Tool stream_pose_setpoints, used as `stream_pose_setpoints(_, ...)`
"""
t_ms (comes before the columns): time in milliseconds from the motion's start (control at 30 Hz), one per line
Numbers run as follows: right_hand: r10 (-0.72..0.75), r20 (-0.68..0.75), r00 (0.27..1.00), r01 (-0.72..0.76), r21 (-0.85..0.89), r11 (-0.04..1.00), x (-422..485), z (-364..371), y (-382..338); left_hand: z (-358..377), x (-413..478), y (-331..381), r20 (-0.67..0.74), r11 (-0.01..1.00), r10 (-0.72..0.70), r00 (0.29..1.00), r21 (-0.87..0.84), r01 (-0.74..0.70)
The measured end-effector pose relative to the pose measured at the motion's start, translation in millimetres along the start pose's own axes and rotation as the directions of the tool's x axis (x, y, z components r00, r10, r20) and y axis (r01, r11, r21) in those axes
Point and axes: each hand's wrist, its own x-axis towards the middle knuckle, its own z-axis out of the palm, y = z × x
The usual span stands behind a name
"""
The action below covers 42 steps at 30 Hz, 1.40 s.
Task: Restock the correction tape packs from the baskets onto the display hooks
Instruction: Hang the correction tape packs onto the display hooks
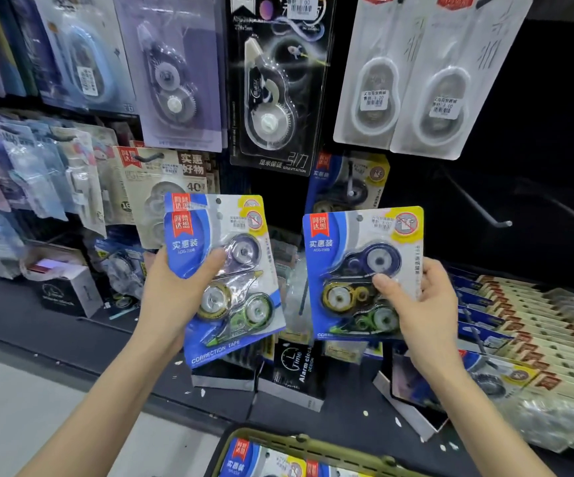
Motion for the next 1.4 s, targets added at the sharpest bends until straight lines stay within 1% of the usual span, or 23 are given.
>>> stream_pose_setpoints(133, -0.076, 0.007, 0.997, 0.076, -0.014, 0.997, 5.6, 3.1, -10.4, 0.6, 1.7, -5.0, -0.014, 1.000, -0.008, 1.000, 0.024, 0.008)
stream_pose_setpoints(233, -0.095, 0.000, 0.995, 0.095, -0.038, 0.995, 13.1, 8.3, -15.7, 0.0, 1.0, -5.7, -0.012, 0.999, -0.007, 1.000, 0.049, 0.008)
stream_pose_setpoints(333, -0.088, -0.007, 0.996, 0.087, -0.085, 0.993, 19.1, 11.0, -15.9, -1.7, -0.4, -6.3, -0.007, 0.998, -0.010, 1.000, 0.062, 0.011)
stream_pose_setpoints(500, -0.071, -0.042, 0.997, 0.063, -0.163, 0.985, 24.7, 17.7, -10.7, -2.5, 0.0, -5.4, -0.010, 0.999, -0.032, 0.999, 0.030, 0.032)
stream_pose_setpoints(633, -0.013, -0.056, 0.998, 0.003, -0.174, 0.985, 40.8, 27.5, 3.4, -0.3, 2.4, -6.4, -0.008, 0.998, -0.051, 0.999, 0.030, 0.052)
stream_pose_setpoints(733, 0.004, -0.065, 0.998, -0.022, -0.278, 0.960, 62.3, 33.9, 17.7, 1.4, 6.0, -7.4, -0.015, 0.998, -0.051, 0.999, 0.034, 0.052)
stream_pose_setpoints(833, -0.033, -0.131, 0.991, -0.021, -0.388, 0.921, 89.4, 39.7, 28.3, 3.9, 8.5, -6.5, -0.019, 0.998, -0.045, 0.999, 0.052, 0.046)
stream_pose_setpoints(900, 0.005, -0.135, 0.991, -0.059, -0.399, 0.915, 108.5, 44.1, 36.5, 6.0, 9.5, -6.0, -0.024, 0.998, -0.038, 0.999, 0.053, 0.039)
stream_pose_setpoints(1000, 0.123, -0.090, 0.988, -0.149, -0.381, 0.913, 129.5, 51.0, 45.0, 10.1, 8.4, -4.3, -0.014, 0.998, -0.034, 0.999, 0.047, 0.035)
stream_pose_setpoints(1033, 0.145, -0.082, 0.986, -0.166, -0.404, 0.900, 132.8, 52.0, 46.9, 11.2, 7.7, -3.3, -0.007, 0.999, -0.032, 0.999, 0.043, 0.033)
stream_pose_setpoints(1067, 0.158, -0.079, 0.984, -0.177, -0.454, 0.873, 133.5, 52.7, 47.2, 12.2, 7.0, -2.1, 0.000, 0.999, -0.032, 0.999, 0.037, 0.032)
stream_pose_setpoints(1133, 0.184, -0.118, 0.976, -0.218, -0.583, 0.783, 124.3, 51.7, 42.6, 12.9, 6.1, -0.8, 0.017, 0.999, -0.036, 0.999, 0.023, 0.036)
stream_pose_setpoints(1167, 0.194, -0.131, 0.972, -0.234, -0.600, 0.765, 113.8, 51.6, 38.0, 13.2, 5.2, -0.3, 0.029, 0.999, -0.045, 0.999, 0.007, 0.044)
stream_pose_setpoints(1200, 0.201, -0.108, 0.974, -0.226, -0.577, 0.785, 101.6, 52.5, 32.4, 14.0, 4.6, -0.2, 0.042, 0.998, -0.061, 0.997, -0.015, 0.062)
stream_pose_setpoints(1233, 0.215, -0.043, 0.976, -0.206, -0.512, 0.834, 87.2, 55.0, 27.5, 14.9, 3.9, -0.4, 0.053, 0.996, -0.081, 0.995, -0.040, 0.083)
stream_pose_setpoints(1300, 0.270, 0.146, 0.952, -0.205, -0.353, 0.913, 51.8, 63.2, 11.3, 17.7, 1.8, -1.3, 0.073, 0.987, -0.124, 0.990, -0.095, 0.131)
stream_pose_setpoints(1367, 0.294, 0.292, 0.910, -0.205, -0.301, 0.931, 20.2, 71.0, -3.1, 20.6, -1.7, -0.5, 0.108, 0.973, -0.168, 0.980, -0.143, 0.183)
stream_pose_setpoints(1400, 0.293, 0.330, 0.897, -0.191, -0.307, 0.932, 7.9, 73.6, -8.3, 21.6, -3.6, 0.3, 0.133, 0.964, -0.192, 0.972, -0.160, 0.212)
